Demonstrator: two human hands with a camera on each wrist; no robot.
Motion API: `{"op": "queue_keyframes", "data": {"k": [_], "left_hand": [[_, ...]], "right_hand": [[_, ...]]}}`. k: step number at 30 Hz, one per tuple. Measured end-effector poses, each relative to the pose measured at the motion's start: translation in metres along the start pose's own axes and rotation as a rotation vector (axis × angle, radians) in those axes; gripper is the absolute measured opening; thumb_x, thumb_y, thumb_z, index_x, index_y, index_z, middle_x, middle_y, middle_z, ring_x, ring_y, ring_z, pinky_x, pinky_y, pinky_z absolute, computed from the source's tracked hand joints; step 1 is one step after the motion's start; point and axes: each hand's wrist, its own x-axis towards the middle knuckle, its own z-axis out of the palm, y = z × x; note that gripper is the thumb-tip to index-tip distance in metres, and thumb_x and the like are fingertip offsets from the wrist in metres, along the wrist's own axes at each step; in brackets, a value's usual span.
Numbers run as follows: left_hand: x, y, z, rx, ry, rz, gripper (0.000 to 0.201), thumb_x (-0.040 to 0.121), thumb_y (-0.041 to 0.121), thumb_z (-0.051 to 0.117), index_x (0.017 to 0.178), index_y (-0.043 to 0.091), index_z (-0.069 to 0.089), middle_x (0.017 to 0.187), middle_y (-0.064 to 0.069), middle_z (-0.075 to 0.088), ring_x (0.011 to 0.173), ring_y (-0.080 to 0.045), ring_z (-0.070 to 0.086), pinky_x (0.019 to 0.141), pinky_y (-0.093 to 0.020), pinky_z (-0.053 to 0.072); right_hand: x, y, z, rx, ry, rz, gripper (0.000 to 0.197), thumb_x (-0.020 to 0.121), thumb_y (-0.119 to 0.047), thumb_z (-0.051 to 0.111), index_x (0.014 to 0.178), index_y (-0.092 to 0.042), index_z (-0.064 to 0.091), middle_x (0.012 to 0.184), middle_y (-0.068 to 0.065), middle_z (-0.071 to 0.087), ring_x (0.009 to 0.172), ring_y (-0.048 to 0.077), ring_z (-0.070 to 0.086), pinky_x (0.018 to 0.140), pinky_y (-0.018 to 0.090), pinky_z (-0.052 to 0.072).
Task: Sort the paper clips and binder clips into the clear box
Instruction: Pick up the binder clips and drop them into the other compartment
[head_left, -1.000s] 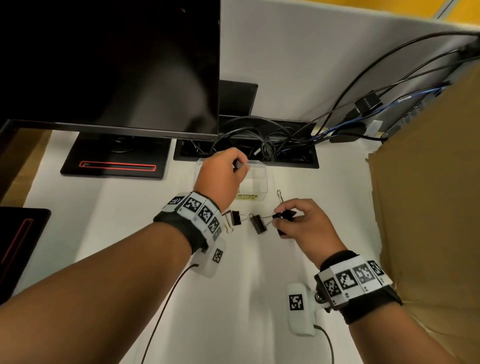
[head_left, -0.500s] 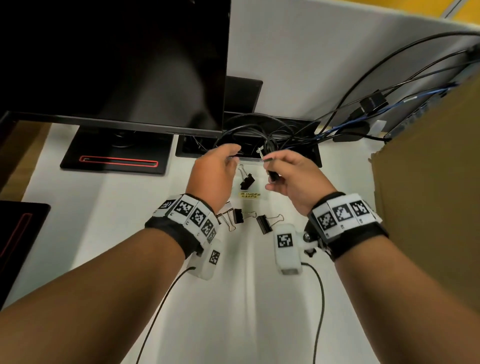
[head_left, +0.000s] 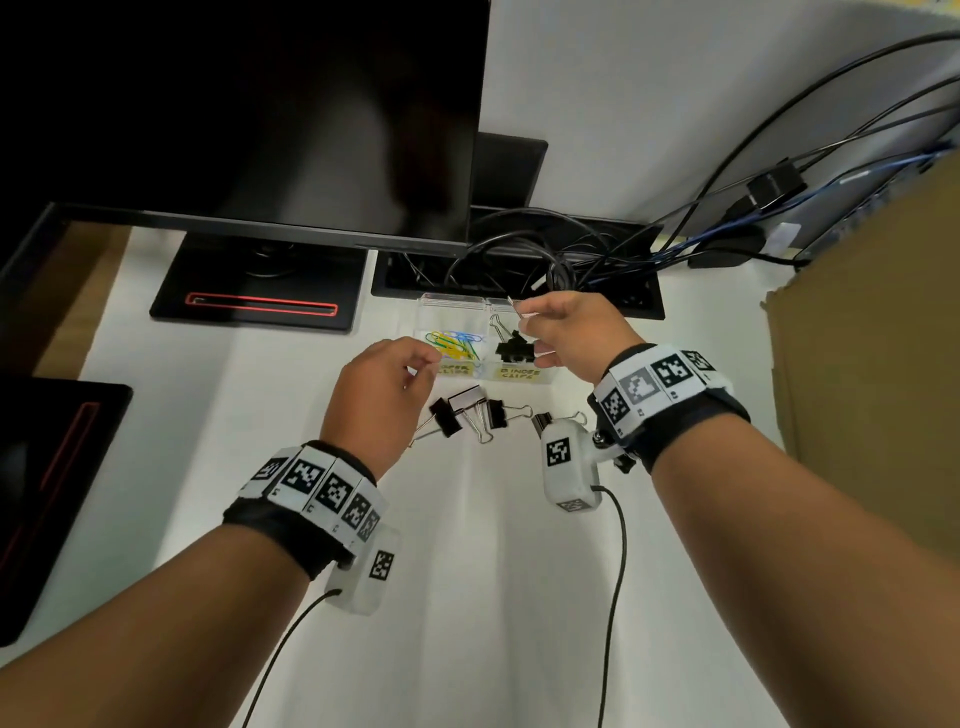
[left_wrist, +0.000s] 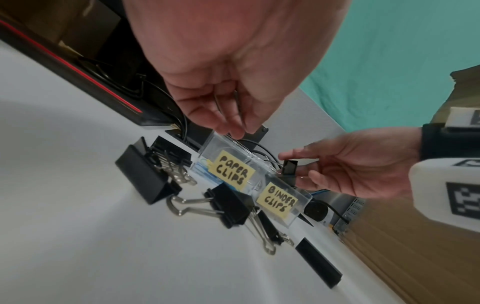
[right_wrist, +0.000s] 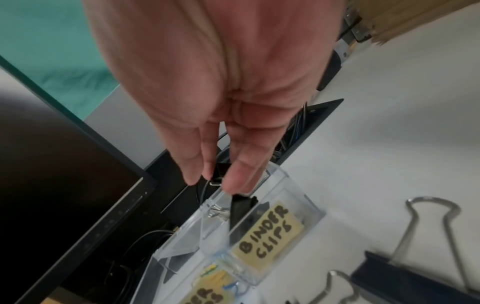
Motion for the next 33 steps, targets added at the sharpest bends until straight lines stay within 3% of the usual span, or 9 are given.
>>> {"op": "queue_keyframes", "data": {"k": [3,8,12,14,18,23,25,29,33], "left_hand": [[-0.003,-0.002,0.002,-0.035,0.001,0.006,0.012,0.088,0.017,0.062,0.092,0.025,0.07,0.088,0.008,0.066,0.075,-0.01,0.062,0.074,-0.035,0.057],[-0.004,0.002,0.003,0.002,-0.009,0.041,0.011,0.088,0.018,0.063,0.091,0.026,0.07,0.086,0.01,0.066,0.074,-0.012,0.061,0.075,-0.034,0.054],[-0.004,-0.001,0.005,0.141,-0.053,0.105,0.012,0.088,0.02,0.063,0.094,0.029,0.068,0.084,0.015,0.061,0.08,-0.014,0.059,0.077,-0.035,0.052],[-0.005,-0.003,0.008,0.236,-0.081,0.158,0.017,0.085,0.018,0.065,0.097,0.029,0.068,0.089,0.012,0.064,0.09,-0.017,0.058,0.078,-0.035,0.052],[-0.007,-0.003,0.017,0.528,-0.238,0.321,0.037,0.076,0.016,0.068,0.111,0.027,0.063,0.108,0.001,0.065,0.098,-0.026,0.054,0.08,-0.037,0.05],[-0.007,-0.008,0.027,0.747,-0.442,0.397,0.069,0.072,0.02,0.064,0.136,0.029,0.041,0.119,0.0,0.059,0.102,-0.028,0.051,0.083,-0.043,0.049],[-0.006,-0.009,0.029,0.764,-0.453,0.394,0.066,0.076,0.02,0.062,0.137,0.03,0.041,0.116,-0.001,0.059,0.1,-0.028,0.051,0.078,-0.043,0.051],[-0.007,-0.008,0.031,0.705,-0.434,0.342,0.053,0.078,0.017,0.061,0.129,0.025,0.05,0.108,-0.006,0.057,0.097,-0.03,0.05,0.07,-0.041,0.053],[-0.009,-0.01,0.032,0.637,-0.366,0.324,0.035,0.077,0.014,0.059,0.112,0.017,0.058,0.094,-0.008,0.058,0.087,-0.029,0.05,0.065,-0.043,0.053]], "right_hand": [[-0.002,0.006,0.001,-0.022,0.039,-0.001,0.017,0.086,-0.013,0.071,0.103,-0.016,0.072,0.098,0.008,0.073,0.079,0.018,0.069,0.083,0.034,0.06],[-0.008,0.008,-0.002,-0.112,0.047,-0.043,0.009,0.087,-0.015,0.068,0.091,-0.022,0.072,0.093,-0.002,0.07,0.086,0.016,0.068,0.061,0.027,0.058],[-0.016,0.005,-0.007,-0.229,0.112,-0.116,0.013,0.09,-0.022,0.063,0.095,-0.028,0.075,0.103,-0.006,0.071,0.089,0.02,0.068,0.078,0.043,0.061],[-0.024,0.005,-0.014,-0.216,0.201,-0.158,0.013,0.088,-0.023,0.065,0.092,-0.03,0.075,0.106,-0.012,0.071,0.087,0.014,0.066,0.083,0.042,0.059],[-0.049,0.02,-0.021,-0.279,0.261,-0.183,0.007,0.081,-0.02,0.069,0.084,-0.026,0.068,0.084,-0.014,0.066,0.075,0.006,0.061,0.072,0.03,0.051],[-0.065,0.067,0.017,-0.76,0.008,-0.023,0.057,0.073,-0.049,0.073,0.124,-0.031,0.054,0.12,0.0,0.05,0.108,0.023,0.051,0.087,0.037,0.049],[-0.063,0.076,0.033,-0.753,0.024,-0.042,0.058,0.078,-0.045,0.071,0.13,-0.026,0.051,0.122,0.004,0.046,0.112,0.027,0.049,0.09,0.037,0.048],[-0.056,0.082,0.042,-0.661,0.112,-0.113,0.025,0.085,-0.017,0.063,0.11,-0.015,0.063,0.109,0.008,0.052,0.097,0.031,0.059,0.08,0.036,0.051],[-0.055,0.075,0.044,-0.482,0.184,-0.128,0.031,0.08,-0.018,0.066,0.111,-0.018,0.063,0.109,0.004,0.054,0.099,0.026,0.059,0.083,0.039,0.053]]}}
